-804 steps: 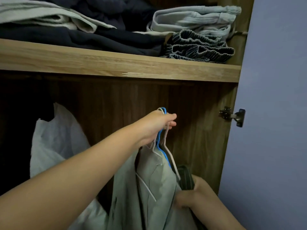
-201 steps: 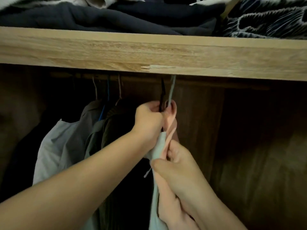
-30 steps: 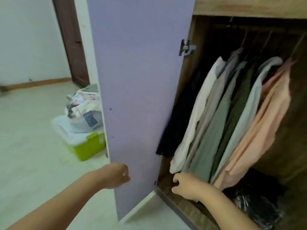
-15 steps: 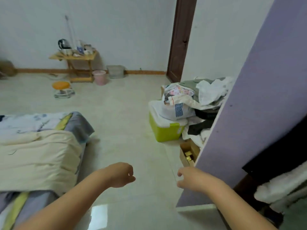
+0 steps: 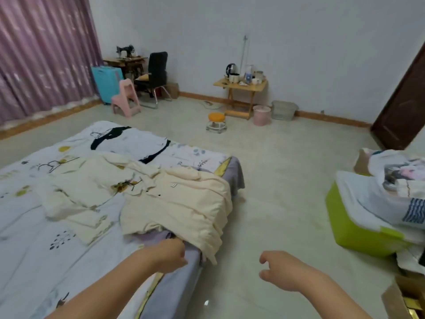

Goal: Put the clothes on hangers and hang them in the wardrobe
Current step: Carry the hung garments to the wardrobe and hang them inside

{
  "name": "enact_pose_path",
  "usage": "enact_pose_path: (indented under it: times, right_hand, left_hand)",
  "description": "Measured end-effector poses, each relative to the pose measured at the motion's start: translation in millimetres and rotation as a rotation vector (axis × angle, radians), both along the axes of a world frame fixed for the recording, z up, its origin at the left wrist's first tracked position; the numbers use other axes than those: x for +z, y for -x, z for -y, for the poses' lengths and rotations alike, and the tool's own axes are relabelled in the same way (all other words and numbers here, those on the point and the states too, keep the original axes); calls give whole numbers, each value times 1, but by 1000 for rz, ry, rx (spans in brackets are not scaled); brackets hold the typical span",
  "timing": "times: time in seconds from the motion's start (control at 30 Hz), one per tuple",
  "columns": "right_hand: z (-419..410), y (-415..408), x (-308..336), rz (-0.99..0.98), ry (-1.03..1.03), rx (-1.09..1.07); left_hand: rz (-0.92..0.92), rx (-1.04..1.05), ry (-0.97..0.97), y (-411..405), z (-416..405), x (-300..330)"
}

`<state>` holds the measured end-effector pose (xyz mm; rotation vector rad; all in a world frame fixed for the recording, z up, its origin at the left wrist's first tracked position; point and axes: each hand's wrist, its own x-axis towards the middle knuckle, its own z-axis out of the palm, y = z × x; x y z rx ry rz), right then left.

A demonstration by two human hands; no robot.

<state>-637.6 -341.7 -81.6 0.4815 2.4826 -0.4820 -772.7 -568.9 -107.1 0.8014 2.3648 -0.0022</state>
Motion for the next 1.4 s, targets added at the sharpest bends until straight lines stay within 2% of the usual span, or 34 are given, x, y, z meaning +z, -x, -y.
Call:
enact_pose_path:
  times: [0.37,0.6,0.73,0.87,0.97,1.1,1.23,1.4]
  right_hand:
    - [86,172,-42,86,-22,445]
    - [119,272,-55,87,-24,740]
    - [139,314,-53,104,36,835]
    - [154,343,-66,118,-5,932]
    - [165,364,-86,146,-8,974]
    - [179,395,-107,166,-23,962]
    - [191,439,-119,205,-42,890]
    - [215,521,-136,153,-87,853]
  left_hand:
    - [176,511,35,56,142,-46]
    - [146,858,-37,51,178,-58]
    - [101,946,-106,42,182,-73]
    - [16,956,-120,38,184,-85]
    - [-7,1071,-104,45,187,-95]
    - [30,1381,-206,76,202,-104]
    - [1,1339,-293,131,218,-130]
    - [44,1314,-295,232,243,-148]
